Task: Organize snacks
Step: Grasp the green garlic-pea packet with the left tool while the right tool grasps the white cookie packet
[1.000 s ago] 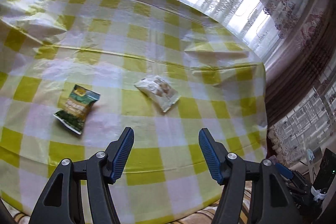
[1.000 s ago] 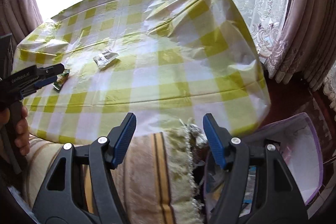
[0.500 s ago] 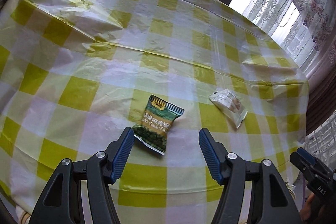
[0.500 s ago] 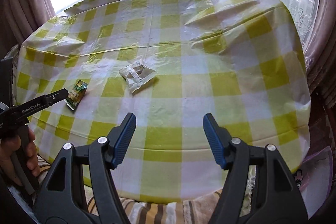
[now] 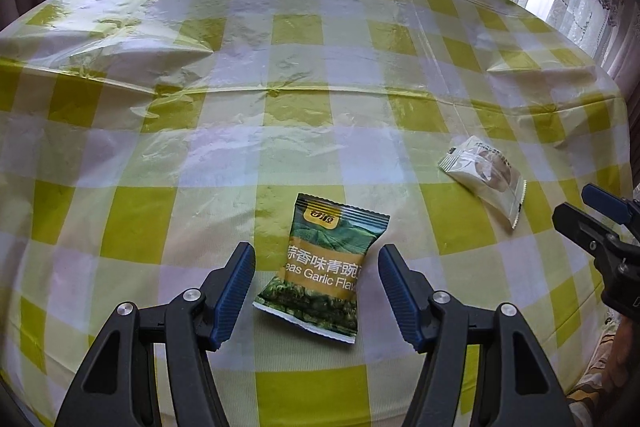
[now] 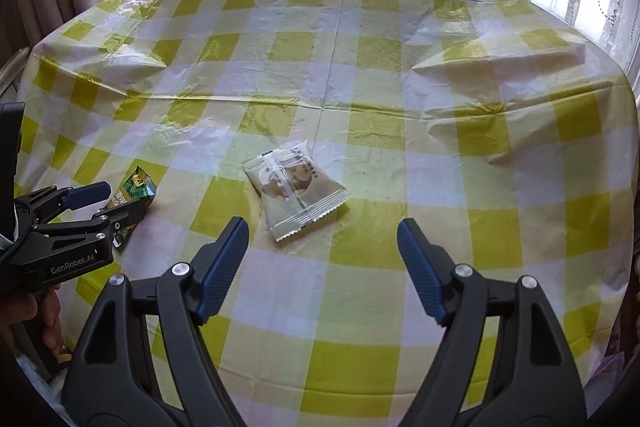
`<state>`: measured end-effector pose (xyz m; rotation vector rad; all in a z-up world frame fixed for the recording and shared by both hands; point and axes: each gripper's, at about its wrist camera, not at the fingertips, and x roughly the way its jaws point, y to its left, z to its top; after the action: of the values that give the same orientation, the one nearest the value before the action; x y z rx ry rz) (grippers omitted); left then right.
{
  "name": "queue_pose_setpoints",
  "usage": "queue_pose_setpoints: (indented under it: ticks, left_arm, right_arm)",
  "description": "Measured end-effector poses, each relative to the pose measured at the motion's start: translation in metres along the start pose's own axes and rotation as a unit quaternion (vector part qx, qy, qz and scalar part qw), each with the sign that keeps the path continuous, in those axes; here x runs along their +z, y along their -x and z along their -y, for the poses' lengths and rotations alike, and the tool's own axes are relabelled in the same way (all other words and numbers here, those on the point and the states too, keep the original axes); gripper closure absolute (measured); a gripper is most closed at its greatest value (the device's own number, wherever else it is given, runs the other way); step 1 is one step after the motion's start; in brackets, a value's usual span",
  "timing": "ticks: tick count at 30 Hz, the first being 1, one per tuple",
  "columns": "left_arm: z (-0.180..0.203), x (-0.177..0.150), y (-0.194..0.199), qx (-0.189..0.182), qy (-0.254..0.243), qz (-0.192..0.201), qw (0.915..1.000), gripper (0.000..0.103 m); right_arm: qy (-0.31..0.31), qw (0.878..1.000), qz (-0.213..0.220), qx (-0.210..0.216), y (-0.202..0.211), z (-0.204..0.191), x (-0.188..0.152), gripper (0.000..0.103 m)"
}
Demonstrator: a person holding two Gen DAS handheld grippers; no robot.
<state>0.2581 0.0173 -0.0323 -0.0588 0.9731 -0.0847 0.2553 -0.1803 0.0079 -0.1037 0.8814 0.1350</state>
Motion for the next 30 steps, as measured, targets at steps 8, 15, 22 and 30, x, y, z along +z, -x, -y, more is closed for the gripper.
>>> queue_pose_setpoints:
  ticks: [8,15,22,30]
  left_arm:
    - [0.005,0.010,-0.010,-0.006,-0.014,0.010,0.9998,0.060]
    - [-0.006,0.020,-0.017,-0.019,0.022,0.020,0.9994,0.061]
    - [-0.010,0.019,-0.016,-0.029,0.038,0.025,0.9986,0.061]
    - [-0.011,0.017,-0.014,-0.034,0.048,0.028,0.9979,0.061]
  right_arm:
    - [0.044,0.999,-0.003,-0.001,-0.032,-0.010,0.010,0.022]
    - [0.076,0.997,-0.010,0.000,-0.055,-0.019,0.019,0.022]
    - [0.071,0.997,-0.029,0.021,-0.075,-0.016,0.021,0.022]
    - [0.044,0.998,-0.026,0.038,-0.074,-0.014,0.020,0.036]
